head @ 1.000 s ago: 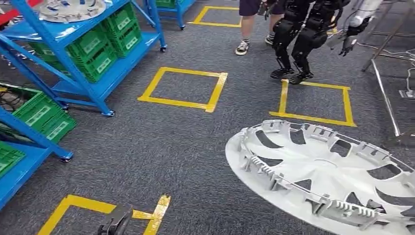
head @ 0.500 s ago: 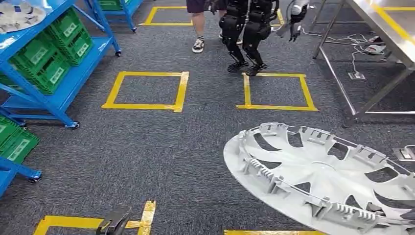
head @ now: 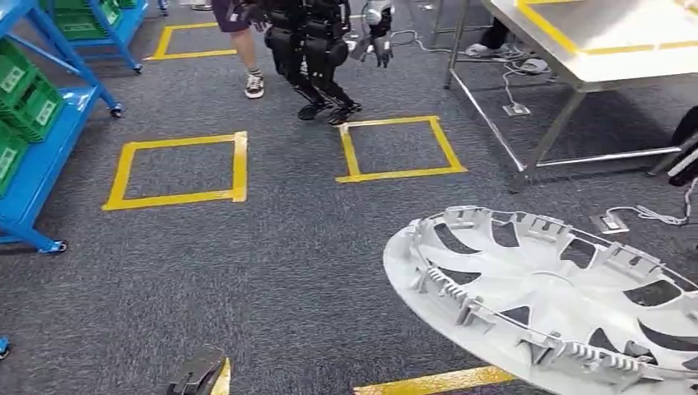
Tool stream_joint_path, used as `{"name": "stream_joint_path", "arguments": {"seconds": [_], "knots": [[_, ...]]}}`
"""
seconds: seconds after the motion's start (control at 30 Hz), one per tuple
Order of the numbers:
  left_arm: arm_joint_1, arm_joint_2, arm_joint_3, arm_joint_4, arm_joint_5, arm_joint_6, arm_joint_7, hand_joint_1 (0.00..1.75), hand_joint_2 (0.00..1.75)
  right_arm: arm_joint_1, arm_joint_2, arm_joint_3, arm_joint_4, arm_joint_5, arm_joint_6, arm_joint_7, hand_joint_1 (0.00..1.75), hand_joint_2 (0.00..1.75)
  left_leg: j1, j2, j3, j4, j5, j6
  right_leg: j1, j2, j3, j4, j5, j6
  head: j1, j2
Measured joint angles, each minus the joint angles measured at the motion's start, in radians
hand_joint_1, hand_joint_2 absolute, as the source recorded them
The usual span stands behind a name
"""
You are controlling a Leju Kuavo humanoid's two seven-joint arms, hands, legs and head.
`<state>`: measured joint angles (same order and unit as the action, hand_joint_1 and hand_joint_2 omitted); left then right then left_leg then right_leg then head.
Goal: Take the parts from the cabinet and place them on the table.
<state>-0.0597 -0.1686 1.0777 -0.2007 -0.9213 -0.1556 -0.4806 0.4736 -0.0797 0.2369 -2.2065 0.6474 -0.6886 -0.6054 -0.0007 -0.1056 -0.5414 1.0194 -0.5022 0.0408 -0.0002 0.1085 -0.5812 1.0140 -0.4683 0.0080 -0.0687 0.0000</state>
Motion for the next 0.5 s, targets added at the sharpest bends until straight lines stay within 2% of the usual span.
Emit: {"name": "stream_joint_path", "arguments": {"seconds": [0.03, 0.07, 0.1, 0.13, 0.17, 0.2, 0.23, 0.27, 0.3, 0.33, 0.37, 0.4, 0.43, 0.47, 0.5], "knots": [[0.000, 0.000, 0.000, 0.000, 0.000, 0.000, -0.002, 0.00, 0.00, -0.002, 0.000, 0.000, 0.000, 0.000, 0.000, 0.001, 1.75, 1.75, -0.002, 0.011, 0.002, -0.010, -0.001, -0.004, -0.007, 0.015, -0.008, 0.000, 0.004, 0.007, -0.004, 0.000], [0.000, 0.000, 0.000, 0.000, 0.000, 0.000, -0.002, 0.00, 0.00, -0.002, 0.000, 0.000, 0.000, 0.001, 0.000, 0.002, 1.75, 1.75, -0.005, 0.018, 0.002, -0.009, -0.001, -0.004, -0.011, 0.026, -0.013, -0.001, 0.008, 0.013, -0.003, 0.000], [0.000, 0.000, 0.000, 0.000, 0.000, 0.000, -0.002, 0.00, 0.00, -0.001, 0.000, 0.000, 0.000, 0.002, 0.000, 0.003, 1.75, 1.75, -0.007, 0.030, 0.003, -0.011, 0.001, -0.002, -0.014, 0.039, -0.015, -0.007, 0.013, 0.020, -0.004, 0.000], [-0.001, -0.004, 0.000, 0.000, 0.000, -0.001, -0.002, 0.00, 0.00, -0.002, 0.000, 0.000, 0.000, 0.004, 0.000, 0.003, 1.75, 1.75, 0.000, 0.046, 0.009, -0.032, 0.011, 0.003, -0.009, 0.054, -0.029, -0.011, 0.015, 0.028, -0.001, 0.000], [-0.004, -0.003, 0.000, 0.000, 0.000, 0.000, -0.002, 0.00, 0.00, 0.002, 0.000, 0.000, 0.000, 0.006, 0.000, 0.003, 1.75, 1.75, 0.003, 0.065, 0.015, -0.043, 0.017, 0.006, -0.007, 0.005, -0.032, 0.005, 0.001, 0.027, 0.000, 0.000], [-0.005, -0.003, 0.000, 0.000, 0.000, 0.000, -0.002, 0.00, 0.00, -0.003, 0.000, 0.000, 0.000, 0.005, 0.000, 0.004, 1.75, 1.75, 0.003, 0.073, 0.017, -0.049, 0.021, 0.013, -0.003, -0.052, -0.051, 0.048, -0.029, 0.030, 0.004, 0.000], [-0.004, -0.004, 0.000, 0.000, 0.000, 0.000, -0.002, 0.00, 0.00, -0.008, 0.000, 0.000, 0.000, 0.005, 0.000, 0.005, 1.75, 1.75, 0.001, 0.089, 0.016, -0.049, 0.020, 0.014, -0.003, -0.083, -0.084, 0.119, -0.068, 0.035, 0.004, 0.000], [-0.003, -0.004, 0.000, 0.000, 0.000, 0.000, -0.003, 0.00, 0.00, -0.013, 0.000, 0.001, 0.000, 0.004, 0.000, 0.007, 1.75, 1.75, 0.000, 0.107, 0.015, -0.049, 0.019, 0.016, -0.008, -0.096, -0.126, 0.210, -0.111, 0.040, 0.003, 0.000], [-0.002, -0.004, 0.000, 0.000, 0.000, 0.000, -0.003, 0.00, 0.00, -0.013, 0.000, 0.001, 0.000, 0.003, 0.000, 0.008, 1.75, 1.75, -0.001, 0.123, 0.015, -0.049, 0.018, 0.016, -0.012, -0.101, -0.157, 0.277, -0.136, 0.046, 0.002, 0.000], [-0.002, -0.004, 0.000, 0.000, 0.000, 0.000, -0.003, 0.00, 0.00, -0.013, 0.000, 0.000, 0.001, 0.002, 0.000, 0.010, 1.75, 1.75, 0.000, 0.137, 0.015, -0.048, 0.017, 0.015, -0.015, -0.102, -0.170, 0.305, -0.138, 0.051, 0.003, 0.000], [-0.003, -0.005, 0.000, 0.000, 0.000, 0.000, -0.003, 0.00, 0.00, -0.013, 0.000, 0.000, 0.002, 0.002, 0.000, 0.011, 1.75, 1.75, 0.001, 0.152, 0.017, -0.048, 0.014, 0.011, -0.020, -0.105, -0.154, 0.279, -0.113, 0.057, 0.003, 0.000], [-0.004, -0.006, 0.000, 0.000, 0.000, 0.000, -0.003, 0.00, 0.00, -0.013, 0.000, 0.000, 0.002, 0.000, 0.000, 0.010, 1.75, 1.75, 0.003, 0.164, 0.019, -0.046, 0.011, 0.006, -0.023, -0.113, -0.116, 0.213, -0.075, 0.061, 0.003, 0.000], [-0.004, -0.006, 0.000, 0.000, 0.000, 0.000, -0.003, 0.00, 0.00, -0.014, 0.000, 0.000, 0.002, -0.001, 0.000, 0.011, 1.75, 1.75, 0.006, 0.175, 0.023, -0.043, 0.006, 0.001, -0.026, -0.128, -0.059, 0.112, -0.031, 0.064, 0.003, 0.000], [-0.005, -0.006, 0.000, 0.000, 0.001, 0.000, -0.003, 0.00, 0.00, -0.015, 0.000, 0.000, 0.002, -0.001, 0.000, 0.010, 1.75, 1.75, 0.006, 0.185, 0.027, -0.037, -0.001, -0.007, -0.028, -0.167, -0.002, 0.016, 0.000, 0.069, 0.003, 0.000], [-0.004, -0.002, 0.000, 0.000, 0.002, 0.001, -0.003, 0.00, 0.00, -0.020, 0.000, 0.001, 0.003, -0.001, 0.000, 0.011, 1.75, 1.75, -0.004, 0.193, 0.025, -0.030, -0.009, -0.016, -0.014, -0.201, 0.012, -0.006, -0.024, 0.065, 0.007, 0.000]]}}
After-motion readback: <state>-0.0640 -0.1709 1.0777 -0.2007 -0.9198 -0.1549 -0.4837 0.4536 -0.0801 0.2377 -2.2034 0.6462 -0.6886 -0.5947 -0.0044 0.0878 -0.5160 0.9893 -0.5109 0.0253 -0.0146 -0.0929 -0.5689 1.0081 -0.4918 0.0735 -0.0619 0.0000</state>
